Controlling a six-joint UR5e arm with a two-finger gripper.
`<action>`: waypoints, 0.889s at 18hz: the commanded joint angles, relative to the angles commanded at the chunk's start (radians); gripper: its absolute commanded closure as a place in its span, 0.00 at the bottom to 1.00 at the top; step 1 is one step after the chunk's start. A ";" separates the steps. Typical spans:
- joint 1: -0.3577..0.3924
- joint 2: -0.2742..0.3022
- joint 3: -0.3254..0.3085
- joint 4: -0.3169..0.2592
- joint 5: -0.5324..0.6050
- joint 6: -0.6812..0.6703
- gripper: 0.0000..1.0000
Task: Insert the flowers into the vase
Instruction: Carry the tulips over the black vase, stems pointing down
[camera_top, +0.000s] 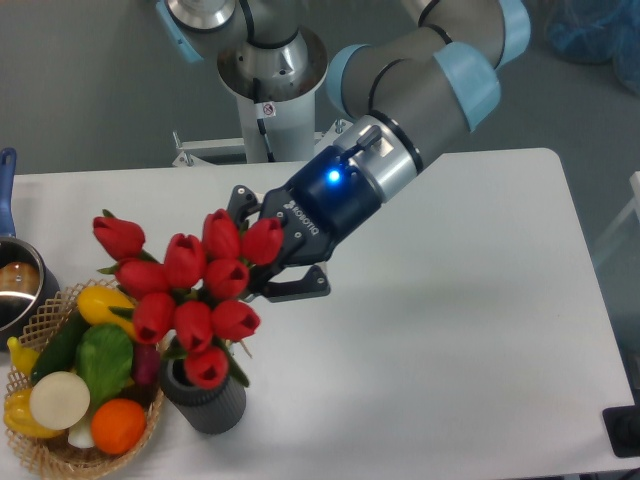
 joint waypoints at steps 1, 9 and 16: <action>-0.009 -0.006 0.000 0.000 0.000 0.000 0.94; -0.038 -0.041 -0.003 0.006 0.000 0.003 0.93; -0.037 -0.069 -0.011 0.006 0.000 0.003 0.92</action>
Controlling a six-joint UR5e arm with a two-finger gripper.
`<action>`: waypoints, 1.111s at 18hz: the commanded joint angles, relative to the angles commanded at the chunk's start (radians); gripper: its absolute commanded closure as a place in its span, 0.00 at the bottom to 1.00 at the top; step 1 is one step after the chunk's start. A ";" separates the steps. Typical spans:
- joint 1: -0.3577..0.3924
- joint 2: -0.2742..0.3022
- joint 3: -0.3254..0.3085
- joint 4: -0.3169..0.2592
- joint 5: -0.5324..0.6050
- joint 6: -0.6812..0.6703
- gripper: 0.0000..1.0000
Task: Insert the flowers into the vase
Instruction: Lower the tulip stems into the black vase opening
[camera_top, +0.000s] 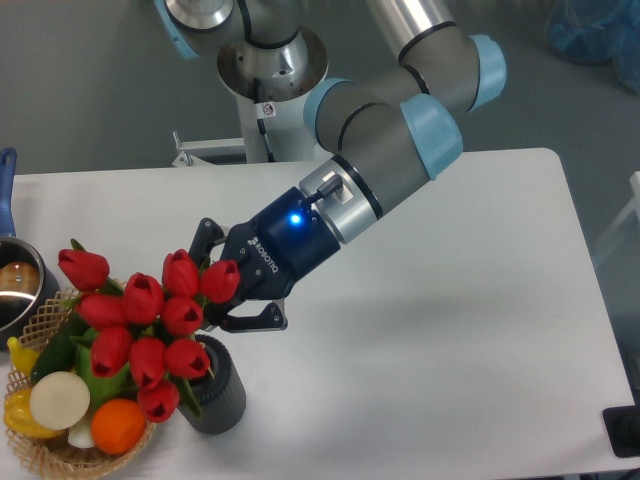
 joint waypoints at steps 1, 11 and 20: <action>0.000 -0.008 0.000 0.002 0.000 0.002 0.92; 0.002 -0.025 -0.084 0.005 -0.005 0.084 0.89; -0.002 -0.058 -0.103 0.006 0.005 0.110 0.85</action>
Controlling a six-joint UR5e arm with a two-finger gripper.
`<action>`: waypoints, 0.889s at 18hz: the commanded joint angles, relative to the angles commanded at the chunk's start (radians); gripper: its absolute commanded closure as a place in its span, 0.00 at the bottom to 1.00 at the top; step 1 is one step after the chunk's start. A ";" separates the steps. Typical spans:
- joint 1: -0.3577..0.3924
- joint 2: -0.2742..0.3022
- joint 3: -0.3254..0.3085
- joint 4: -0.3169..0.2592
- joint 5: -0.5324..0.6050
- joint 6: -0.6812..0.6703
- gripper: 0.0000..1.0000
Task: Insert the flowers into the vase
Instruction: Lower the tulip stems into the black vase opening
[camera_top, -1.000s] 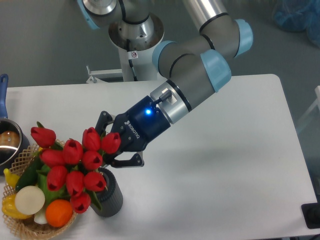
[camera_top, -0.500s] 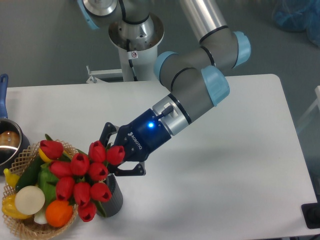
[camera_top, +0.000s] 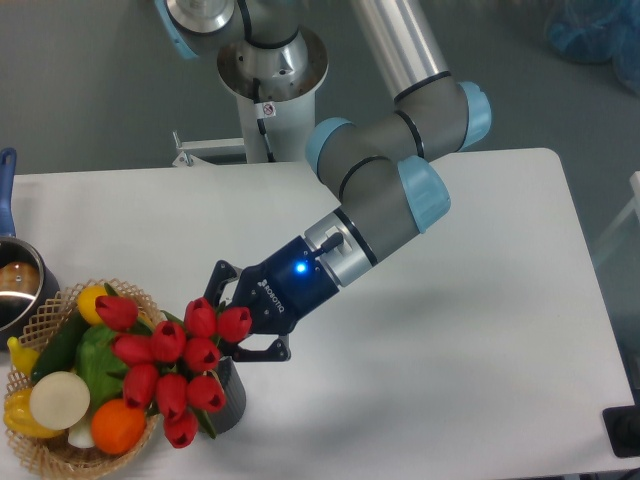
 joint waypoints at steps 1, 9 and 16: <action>-0.002 -0.003 -0.005 0.000 0.002 0.002 0.84; -0.009 -0.017 -0.026 0.021 0.015 0.002 0.79; -0.011 -0.025 -0.035 0.021 0.025 0.002 0.70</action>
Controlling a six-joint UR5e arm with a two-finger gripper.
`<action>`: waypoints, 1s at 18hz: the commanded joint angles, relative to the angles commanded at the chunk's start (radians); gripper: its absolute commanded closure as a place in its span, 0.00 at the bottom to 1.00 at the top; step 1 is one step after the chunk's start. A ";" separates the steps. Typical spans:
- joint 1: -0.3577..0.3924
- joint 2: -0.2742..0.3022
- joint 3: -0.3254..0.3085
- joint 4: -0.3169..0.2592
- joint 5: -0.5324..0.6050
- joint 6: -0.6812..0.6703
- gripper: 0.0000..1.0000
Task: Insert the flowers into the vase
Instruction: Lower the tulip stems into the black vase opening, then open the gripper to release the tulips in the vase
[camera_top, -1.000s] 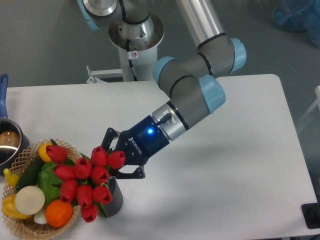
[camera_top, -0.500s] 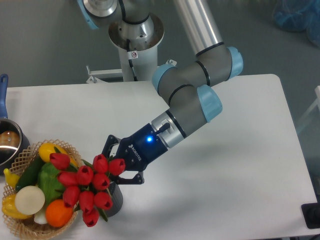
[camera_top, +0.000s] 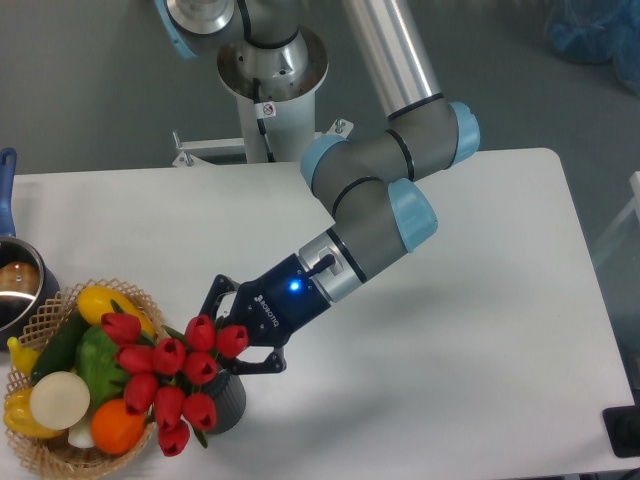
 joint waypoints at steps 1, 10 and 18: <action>0.000 -0.002 -0.002 0.000 0.002 0.002 0.66; 0.000 0.003 -0.046 0.000 0.021 0.000 0.07; 0.038 0.026 -0.092 0.000 0.046 0.002 0.00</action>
